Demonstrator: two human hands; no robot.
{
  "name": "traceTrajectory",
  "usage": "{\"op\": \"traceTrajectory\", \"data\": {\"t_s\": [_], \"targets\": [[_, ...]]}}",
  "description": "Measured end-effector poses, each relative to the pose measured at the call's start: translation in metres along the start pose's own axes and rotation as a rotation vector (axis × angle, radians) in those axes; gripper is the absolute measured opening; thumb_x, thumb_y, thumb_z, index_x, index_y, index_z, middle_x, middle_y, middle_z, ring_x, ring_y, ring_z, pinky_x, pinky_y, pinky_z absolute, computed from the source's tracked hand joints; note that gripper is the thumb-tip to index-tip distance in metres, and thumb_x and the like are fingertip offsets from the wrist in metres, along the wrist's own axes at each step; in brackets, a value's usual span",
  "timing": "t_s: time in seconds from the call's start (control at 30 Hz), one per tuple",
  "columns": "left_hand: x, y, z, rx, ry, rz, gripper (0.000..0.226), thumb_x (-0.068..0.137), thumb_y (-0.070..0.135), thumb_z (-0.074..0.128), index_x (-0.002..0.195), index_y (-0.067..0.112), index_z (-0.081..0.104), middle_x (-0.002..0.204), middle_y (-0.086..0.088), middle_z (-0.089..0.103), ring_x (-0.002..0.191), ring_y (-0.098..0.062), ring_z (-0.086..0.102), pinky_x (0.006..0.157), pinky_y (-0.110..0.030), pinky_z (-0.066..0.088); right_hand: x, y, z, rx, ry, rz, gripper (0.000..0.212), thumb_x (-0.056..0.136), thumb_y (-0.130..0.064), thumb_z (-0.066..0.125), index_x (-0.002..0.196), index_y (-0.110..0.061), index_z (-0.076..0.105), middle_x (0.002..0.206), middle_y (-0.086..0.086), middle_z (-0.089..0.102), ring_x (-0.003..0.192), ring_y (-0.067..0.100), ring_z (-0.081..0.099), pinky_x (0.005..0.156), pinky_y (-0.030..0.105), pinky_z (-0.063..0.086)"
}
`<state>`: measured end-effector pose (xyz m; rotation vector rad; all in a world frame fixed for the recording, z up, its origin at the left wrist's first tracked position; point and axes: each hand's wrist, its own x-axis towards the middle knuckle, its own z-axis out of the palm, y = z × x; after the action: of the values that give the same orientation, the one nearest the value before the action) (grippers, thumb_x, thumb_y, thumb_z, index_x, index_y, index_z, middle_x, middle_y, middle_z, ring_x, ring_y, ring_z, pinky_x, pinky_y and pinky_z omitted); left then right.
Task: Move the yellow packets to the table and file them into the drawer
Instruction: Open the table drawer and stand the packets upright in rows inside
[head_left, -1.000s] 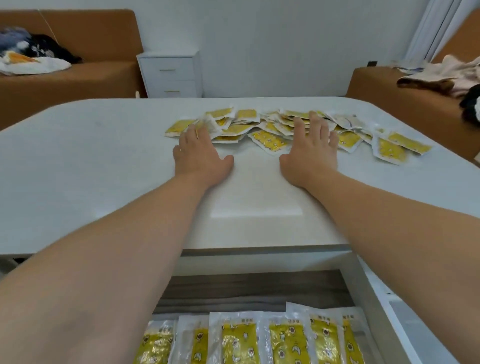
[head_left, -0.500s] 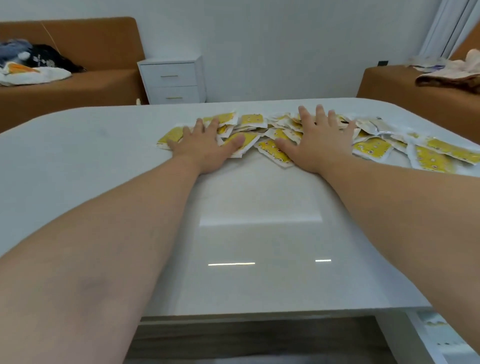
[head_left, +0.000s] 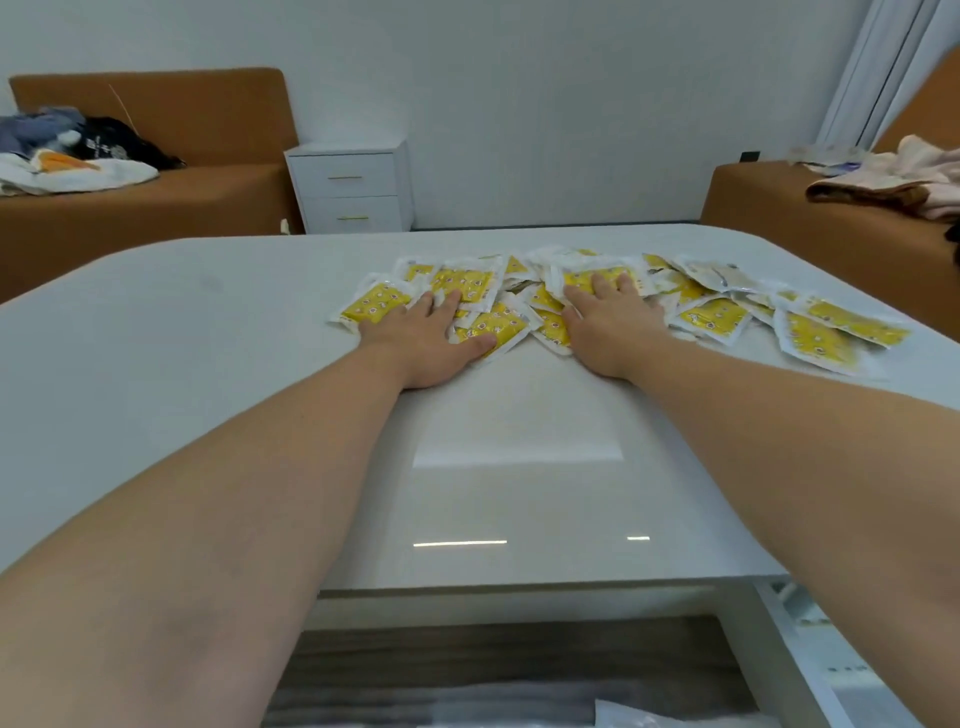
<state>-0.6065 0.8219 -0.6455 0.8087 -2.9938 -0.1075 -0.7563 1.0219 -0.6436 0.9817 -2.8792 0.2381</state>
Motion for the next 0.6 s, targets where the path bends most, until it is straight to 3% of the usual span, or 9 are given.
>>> {"op": "traceTrajectory", "data": {"t_s": [0.13, 0.23, 0.37, 0.6], "targets": [[-0.029, 0.007, 0.001, 0.020, 0.001, 0.024, 0.113, 0.061, 0.102, 0.001, 0.158, 0.043, 0.003, 0.168, 0.010, 0.009, 0.154, -0.025, 0.015, 0.118, -0.059, 0.020, -0.024, -0.010, -0.001, -0.019, -0.017, -0.028, 0.053, 0.107, -0.046, 0.017, 0.159, -0.037, 0.022, 0.171, -0.001, 0.008, 0.157, 0.031, -0.001, 0.118, 0.068, 0.012], [-0.054, 0.014, -0.001, 0.041, -0.017, 0.035, 0.101, 0.071, 0.096, 0.004, 0.158, 0.044, 0.008, 0.167, 0.012, 0.013, 0.154, -0.025, 0.014, 0.117, -0.062, 0.019, -0.049, -0.019, -0.002, -0.020, -0.026, -0.049, 0.052, 0.108, -0.044, 0.017, 0.159, -0.035, 0.022, 0.171, 0.001, 0.007, 0.157, 0.032, -0.003, 0.118, 0.068, 0.012], [-0.090, 0.025, -0.003, 0.047, -0.027, 0.044, 0.102, 0.070, 0.094, 0.001, 0.157, 0.044, 0.012, 0.167, 0.013, 0.014, 0.153, -0.027, 0.014, 0.115, -0.066, 0.018, -0.084, -0.030, -0.005, 0.008, -0.036, -0.091, 0.053, 0.108, -0.046, 0.016, 0.160, -0.035, 0.022, 0.171, 0.001, 0.005, 0.157, 0.031, -0.005, 0.120, 0.067, 0.008], [-0.177, 0.051, 0.000, 0.018, -0.020, 0.006, 0.088, 0.083, 0.086, 0.004, 0.159, 0.040, 0.009, 0.168, 0.010, 0.009, 0.154, -0.028, 0.006, 0.115, -0.069, 0.009, -0.168, -0.040, -0.014, 0.126, 0.009, -0.109, 0.053, 0.104, -0.051, 0.028, 0.153, -0.034, 0.037, 0.169, -0.002, 0.016, 0.157, 0.024, 0.002, 0.122, 0.060, 0.013]]}}
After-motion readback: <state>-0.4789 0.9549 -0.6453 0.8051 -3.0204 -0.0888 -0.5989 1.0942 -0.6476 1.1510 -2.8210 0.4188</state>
